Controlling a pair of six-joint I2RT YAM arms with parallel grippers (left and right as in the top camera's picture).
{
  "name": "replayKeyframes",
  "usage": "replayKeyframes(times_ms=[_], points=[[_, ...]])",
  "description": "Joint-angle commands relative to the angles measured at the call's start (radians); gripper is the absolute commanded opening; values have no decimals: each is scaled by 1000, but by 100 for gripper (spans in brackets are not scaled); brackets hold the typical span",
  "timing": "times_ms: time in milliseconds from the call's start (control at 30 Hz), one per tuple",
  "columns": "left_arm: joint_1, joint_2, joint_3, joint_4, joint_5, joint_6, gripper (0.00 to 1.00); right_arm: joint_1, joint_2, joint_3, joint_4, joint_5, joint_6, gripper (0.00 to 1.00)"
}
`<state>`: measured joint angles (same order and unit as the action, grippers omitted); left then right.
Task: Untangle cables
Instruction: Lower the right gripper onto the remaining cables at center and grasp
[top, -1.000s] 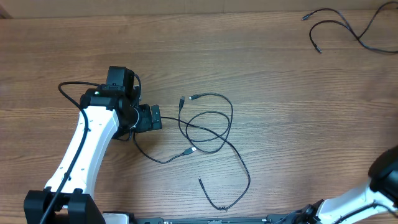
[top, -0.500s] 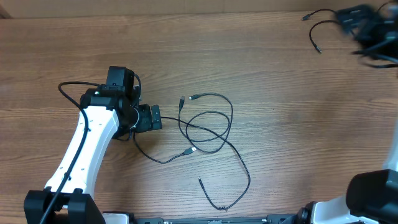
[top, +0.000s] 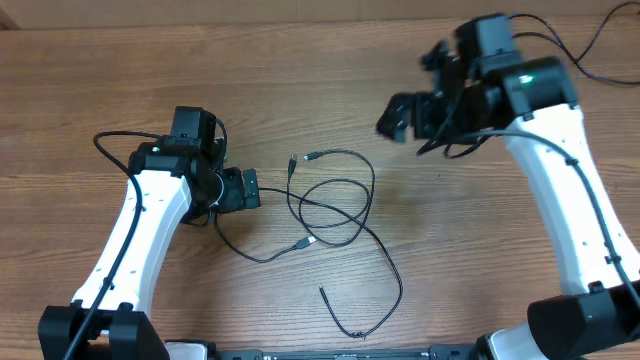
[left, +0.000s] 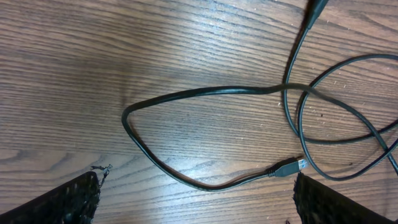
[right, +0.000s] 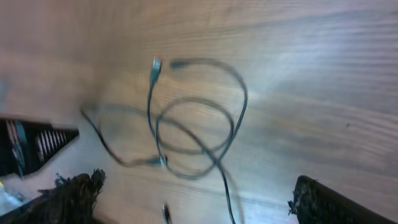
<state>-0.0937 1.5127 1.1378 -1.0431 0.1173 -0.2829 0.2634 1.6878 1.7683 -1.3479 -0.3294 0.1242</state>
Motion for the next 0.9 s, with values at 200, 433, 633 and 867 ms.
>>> replayKeyframes(times_ms=[200, 433, 633, 867], points=[[2, 4, -3, 1, 6, -10, 100, 137, 7, -111, -49, 42, -117, 100], [2, 4, -3, 1, 6, -10, 99, 232, 7, -277, 74, 35, -274, 93], [2, 4, -3, 2, 6, -10, 100, 286, 8, -421, 265, -42, -447, 91], [2, 4, -3, 1, 6, -10, 100, 304, 9, -570, 632, -144, -455, 90]])
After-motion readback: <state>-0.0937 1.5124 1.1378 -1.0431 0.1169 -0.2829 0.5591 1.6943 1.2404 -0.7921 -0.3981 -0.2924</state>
